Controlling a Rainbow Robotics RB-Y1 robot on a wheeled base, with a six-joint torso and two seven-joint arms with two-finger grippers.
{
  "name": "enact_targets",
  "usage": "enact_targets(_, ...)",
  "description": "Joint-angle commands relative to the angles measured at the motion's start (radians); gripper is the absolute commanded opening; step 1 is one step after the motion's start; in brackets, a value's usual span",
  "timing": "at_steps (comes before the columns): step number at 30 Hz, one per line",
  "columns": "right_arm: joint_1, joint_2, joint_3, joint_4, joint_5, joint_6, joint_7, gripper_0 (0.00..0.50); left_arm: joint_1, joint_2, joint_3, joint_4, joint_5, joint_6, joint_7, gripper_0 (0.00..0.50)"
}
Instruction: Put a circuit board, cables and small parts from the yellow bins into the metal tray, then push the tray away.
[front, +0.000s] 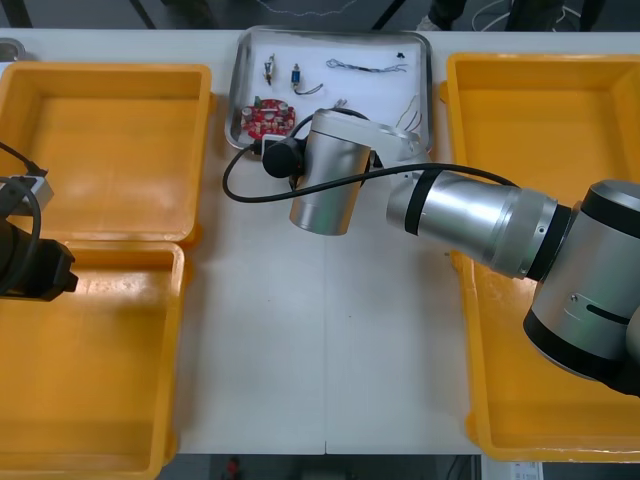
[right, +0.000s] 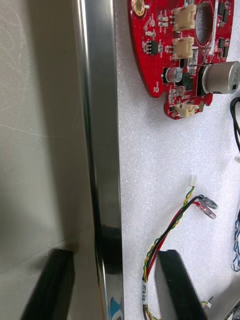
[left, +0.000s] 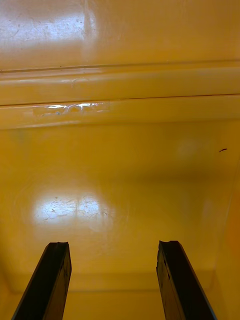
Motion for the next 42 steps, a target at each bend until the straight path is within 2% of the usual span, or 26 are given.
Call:
enact_targets(1,-0.052,0.02,-0.062,-0.064,0.013,0.088,0.021,0.5,0.012,0.039,0.03,-0.013,0.006,0.006,-0.006,0.5)
enact_targets(8,-0.001,0.02,-0.156,-0.232,0.011,0.294,0.018,0.5,0.012,0.039,0.03,-0.013,0.006,0.006,-0.006,0.5)
enact_targets(14,0.117,0.02,-0.271,-0.484,0.011,0.535,0.013,0.5,0.012,0.039,0.03,-0.013,0.006,0.006,-0.006,0.5)
enact_targets(23,0.275,0.02,-0.426,-0.815,0.008,0.838,0.01,0.5,0.012,0.039,0.03,-0.013,0.006,0.006,-0.006,0.5)
enact_targets(29,0.381,0.02,-0.547,-1.009,-0.047,0.838,-0.001,0.5,0.012,0.039,0.03,-0.013,0.006,0.006,-0.006,0.5)
enact_targets(34,0.47,0.015,-0.657,-1.118,-0.105,0.838,-0.014,0.5,0.012,0.039,0.03,-0.013,0.006,0.006,-0.006,0.5)
enact_targets(42,0.619,-0.061,-0.746,-1.296,-0.119,0.838,-0.045,0.5,0.012,0.039,0.03,-0.013,0.006,0.006,-0.006,0.5)
